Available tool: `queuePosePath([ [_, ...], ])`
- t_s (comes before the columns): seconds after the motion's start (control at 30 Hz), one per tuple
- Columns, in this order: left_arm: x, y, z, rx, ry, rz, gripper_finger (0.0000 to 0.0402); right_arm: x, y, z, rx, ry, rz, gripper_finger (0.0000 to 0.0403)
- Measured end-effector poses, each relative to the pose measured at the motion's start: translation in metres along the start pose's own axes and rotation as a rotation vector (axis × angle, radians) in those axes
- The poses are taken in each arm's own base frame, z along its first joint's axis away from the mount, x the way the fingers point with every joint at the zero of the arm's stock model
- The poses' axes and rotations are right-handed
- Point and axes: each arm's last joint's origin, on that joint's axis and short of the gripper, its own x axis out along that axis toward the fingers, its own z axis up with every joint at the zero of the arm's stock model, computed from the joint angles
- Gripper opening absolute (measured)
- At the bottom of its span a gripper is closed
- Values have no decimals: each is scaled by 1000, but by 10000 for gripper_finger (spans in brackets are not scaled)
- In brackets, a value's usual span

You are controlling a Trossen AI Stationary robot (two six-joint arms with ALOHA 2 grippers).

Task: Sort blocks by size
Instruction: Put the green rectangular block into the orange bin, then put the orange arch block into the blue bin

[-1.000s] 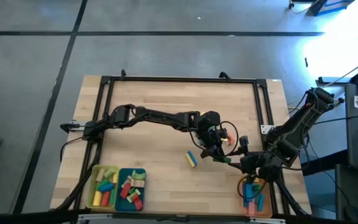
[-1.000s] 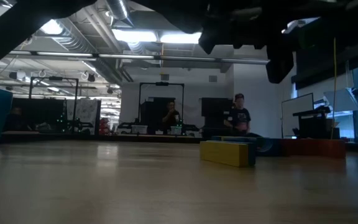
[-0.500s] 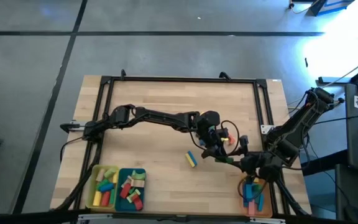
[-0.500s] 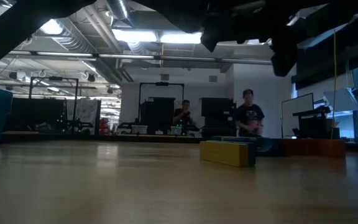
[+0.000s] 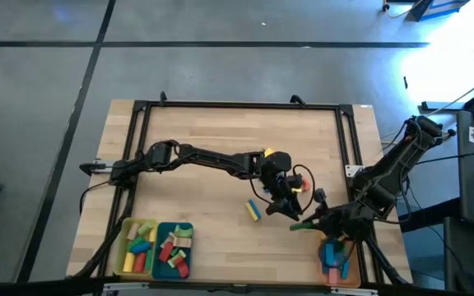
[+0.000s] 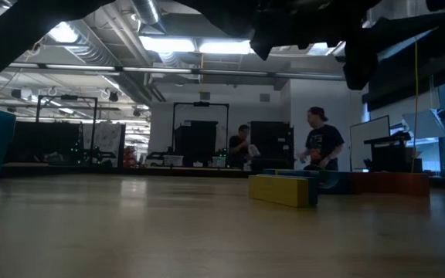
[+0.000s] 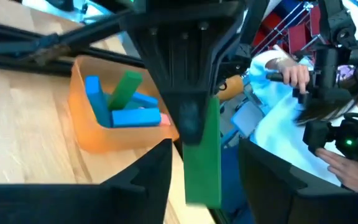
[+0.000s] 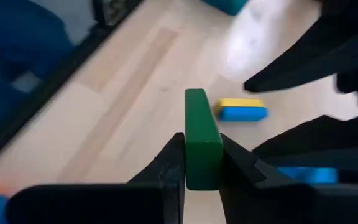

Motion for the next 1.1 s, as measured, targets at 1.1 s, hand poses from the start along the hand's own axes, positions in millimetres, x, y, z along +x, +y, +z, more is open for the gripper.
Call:
queuePosePath([
  [1.1, -67, -13, 9, -25, 253, 258, 180, -11, 12, -27, 670, 566, 466, 200],
])
